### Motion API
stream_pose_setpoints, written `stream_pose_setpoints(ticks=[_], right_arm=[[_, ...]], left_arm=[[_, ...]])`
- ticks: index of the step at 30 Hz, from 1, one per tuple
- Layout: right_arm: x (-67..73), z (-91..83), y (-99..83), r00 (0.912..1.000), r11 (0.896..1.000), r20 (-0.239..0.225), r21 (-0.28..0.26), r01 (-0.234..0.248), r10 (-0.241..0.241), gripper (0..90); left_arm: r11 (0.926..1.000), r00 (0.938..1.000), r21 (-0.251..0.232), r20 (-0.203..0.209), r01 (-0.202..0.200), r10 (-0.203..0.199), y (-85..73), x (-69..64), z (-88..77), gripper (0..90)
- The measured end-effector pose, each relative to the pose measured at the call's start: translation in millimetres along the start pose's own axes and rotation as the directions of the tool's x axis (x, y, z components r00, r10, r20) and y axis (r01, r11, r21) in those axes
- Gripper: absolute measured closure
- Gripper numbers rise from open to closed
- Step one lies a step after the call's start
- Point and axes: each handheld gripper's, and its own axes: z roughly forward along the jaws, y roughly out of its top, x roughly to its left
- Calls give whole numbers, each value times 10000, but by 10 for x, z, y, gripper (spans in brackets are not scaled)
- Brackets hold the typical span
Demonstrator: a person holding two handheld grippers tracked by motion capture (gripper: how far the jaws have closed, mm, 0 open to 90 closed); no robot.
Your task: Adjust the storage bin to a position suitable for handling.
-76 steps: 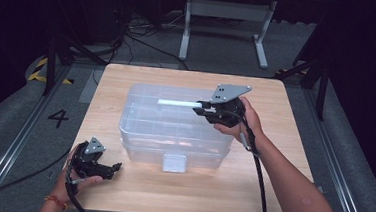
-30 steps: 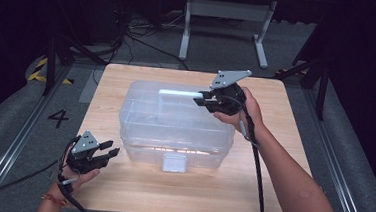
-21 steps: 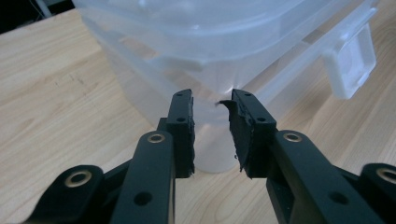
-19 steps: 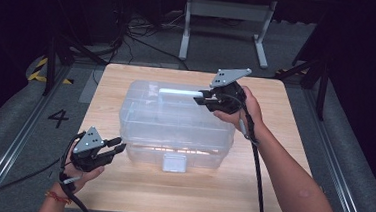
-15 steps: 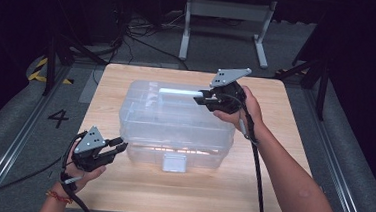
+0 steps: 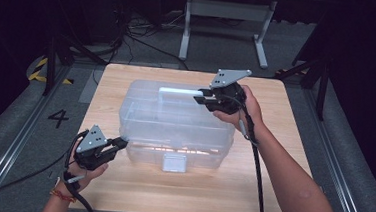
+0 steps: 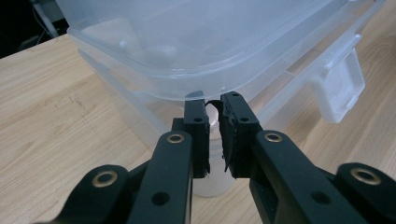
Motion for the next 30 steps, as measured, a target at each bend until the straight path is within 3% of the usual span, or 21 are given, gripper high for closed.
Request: stream_pose_setpoints(ticks=[8,14,19,21,25,28,30], right_arm=[[-32,-126,-60,9987,9998,487,-130,-155,161,575],[-95,-285,-175,9963,9991,791,-277,-320,341,538],[-146,-554,-316,9907,9972,1247,-588,-466,537,475],[-153,-651,-367,9895,9972,1368,-639,-383,467,463],[-155,-782,-453,9868,9977,1580,-624,-274,370,449],[-158,-913,-606,9775,9964,2021,-704,-468,602,443],[-157,-936,-652,9757,9957,2082,-754,-542,688,443]], left_arm=[[9999,10000,-110,-75,6,-7,5,-4,-8,814],[9999,10000,-162,-25,-16,16,18,10,-16,811],[9997,9999,-224,-10,-104,104,50,16,-28,806],[9994,10000,-336,-29,11,-12,68,20,-31,797],[9996,9997,-261,-219,-125,119,112,5,-46,790],[9990,9997,-434,-254,-85,74,151,14,-67,787],[9991,9995,-388,-275,-146,135,160,16,-72,787]])
